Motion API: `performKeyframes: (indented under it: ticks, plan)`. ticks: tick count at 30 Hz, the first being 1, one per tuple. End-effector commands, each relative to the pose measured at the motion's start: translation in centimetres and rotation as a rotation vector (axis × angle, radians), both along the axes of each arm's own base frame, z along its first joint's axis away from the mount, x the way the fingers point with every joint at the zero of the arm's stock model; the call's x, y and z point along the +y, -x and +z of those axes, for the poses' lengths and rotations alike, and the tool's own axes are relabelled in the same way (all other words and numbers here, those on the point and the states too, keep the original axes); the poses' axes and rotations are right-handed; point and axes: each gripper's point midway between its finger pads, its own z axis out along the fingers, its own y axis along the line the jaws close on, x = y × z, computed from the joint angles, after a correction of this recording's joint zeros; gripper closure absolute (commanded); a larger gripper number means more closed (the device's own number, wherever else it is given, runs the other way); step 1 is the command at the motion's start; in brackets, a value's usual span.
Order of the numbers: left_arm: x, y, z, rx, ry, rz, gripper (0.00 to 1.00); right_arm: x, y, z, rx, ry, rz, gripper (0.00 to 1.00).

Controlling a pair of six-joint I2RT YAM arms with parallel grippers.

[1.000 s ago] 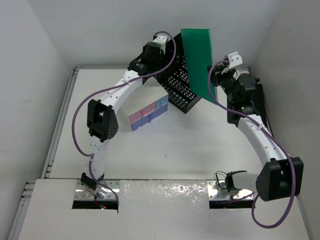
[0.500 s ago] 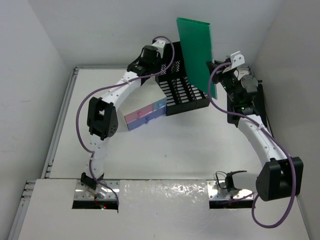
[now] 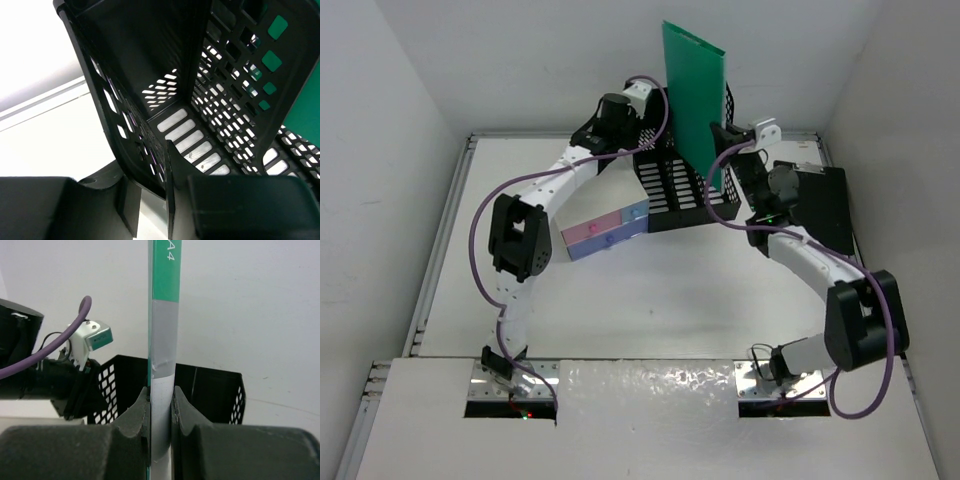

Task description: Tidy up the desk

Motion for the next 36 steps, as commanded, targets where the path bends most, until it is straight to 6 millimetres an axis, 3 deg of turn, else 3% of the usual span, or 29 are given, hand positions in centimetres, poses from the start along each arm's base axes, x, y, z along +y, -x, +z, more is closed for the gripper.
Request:
performKeyframes:
  ticks: [1,4,5,8,9,11,12,15,30,31,32,34,35,36]
  plan:
    - [0.7,0.4,2.9,-0.044,0.015,-0.036,0.93,-0.2,0.1,3.7,-0.188,-0.104,-0.079,1.00]
    - [0.5,0.5,2.5,-0.040,0.005,-0.049,0.93,1.7,-0.4,4.0,-0.241,-0.096,-0.092,1.00]
    - [0.4,0.5,2.4,-0.038,0.004,-0.056,0.93,2.3,-1.3,2.6,-0.224,-0.084,-0.098,1.00]
    - [0.4,0.4,2.4,-0.043,-0.004,-0.064,0.94,2.5,-1.6,1.5,-0.259,-0.035,-0.204,1.00]
    - [0.4,0.4,2.5,-0.047,-0.006,-0.069,0.94,2.4,-2.1,-0.1,-0.245,-0.026,-0.232,1.00]
    - [0.4,0.3,2.5,-0.054,-0.014,-0.073,0.94,2.5,-1.6,-1.0,-0.273,-0.066,-0.234,1.00]
    - [0.4,0.3,2.5,-0.056,-0.020,-0.076,0.94,2.8,-2.1,-3.1,-0.245,-0.056,-0.236,1.00]
    - [-0.1,0.4,2.2,-0.056,-0.025,-0.113,0.95,3.8,-2.6,-5.8,-0.213,-0.043,-0.214,1.00]
    - [-1.1,0.2,1.6,-0.057,-0.021,-0.175,1.00,6.4,-4.1,-14.3,-0.032,0.039,-0.109,1.00]
    - [-1.1,0.1,1.4,-0.054,-0.022,-0.174,1.00,6.5,-4.1,-14.6,-0.015,0.042,-0.103,0.96]
    - [-1.1,0.1,1.6,-0.059,-0.021,-0.174,1.00,6.4,-3.8,-13.5,-0.020,0.030,-0.099,0.86]
    - [-1.0,0.0,1.6,-0.062,-0.026,-0.168,1.00,6.1,-3.4,-13.9,0.022,0.048,-0.098,0.59]
    - [-0.9,-0.1,1.5,-0.063,-0.032,-0.168,1.00,5.9,-3.1,-12.1,0.011,0.042,-0.097,0.46]
    - [-0.8,-0.1,1.5,-0.065,-0.033,-0.165,1.00,6.2,-3.5,-13.0,0.078,0.081,-0.088,0.42]
